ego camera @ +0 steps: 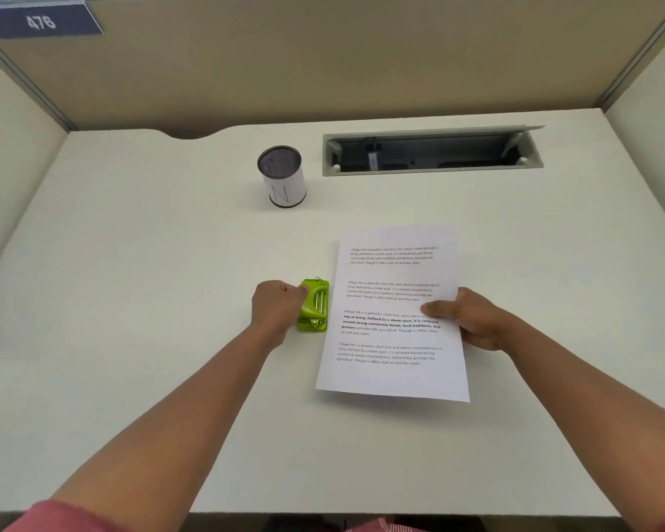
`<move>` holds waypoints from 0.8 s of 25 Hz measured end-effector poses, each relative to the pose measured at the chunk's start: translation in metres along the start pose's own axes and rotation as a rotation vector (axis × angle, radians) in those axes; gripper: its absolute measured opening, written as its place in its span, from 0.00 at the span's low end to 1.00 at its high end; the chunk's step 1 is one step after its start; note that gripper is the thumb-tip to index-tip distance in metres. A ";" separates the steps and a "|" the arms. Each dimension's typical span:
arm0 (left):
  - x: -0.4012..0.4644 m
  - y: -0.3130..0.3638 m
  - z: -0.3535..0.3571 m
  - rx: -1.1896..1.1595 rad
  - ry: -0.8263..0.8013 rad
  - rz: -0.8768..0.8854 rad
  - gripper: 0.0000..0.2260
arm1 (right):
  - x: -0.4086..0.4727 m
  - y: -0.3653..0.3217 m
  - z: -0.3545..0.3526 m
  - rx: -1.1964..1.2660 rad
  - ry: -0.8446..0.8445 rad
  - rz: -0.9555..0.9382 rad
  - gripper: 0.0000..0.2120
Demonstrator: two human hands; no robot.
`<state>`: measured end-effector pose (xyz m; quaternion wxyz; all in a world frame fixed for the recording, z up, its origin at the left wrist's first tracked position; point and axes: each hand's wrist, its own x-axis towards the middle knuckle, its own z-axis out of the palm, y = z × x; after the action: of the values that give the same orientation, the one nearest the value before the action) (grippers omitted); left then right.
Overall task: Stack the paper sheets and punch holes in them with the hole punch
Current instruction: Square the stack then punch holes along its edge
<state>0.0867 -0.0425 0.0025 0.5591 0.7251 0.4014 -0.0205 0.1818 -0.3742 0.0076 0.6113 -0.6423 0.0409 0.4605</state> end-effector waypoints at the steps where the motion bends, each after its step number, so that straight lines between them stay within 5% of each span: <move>1: 0.001 -0.001 0.001 0.005 0.001 0.001 0.14 | 0.003 0.000 0.000 -0.006 0.007 0.008 0.17; 20: 0.003 0.001 0.003 0.005 0.020 -0.037 0.14 | 0.041 -0.018 0.013 -0.116 -0.023 -0.001 0.16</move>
<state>0.0905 -0.0432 0.0007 0.5527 0.7192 0.4203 -0.0243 0.2090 -0.3383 -0.0029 0.5736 -0.6713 0.0069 0.4694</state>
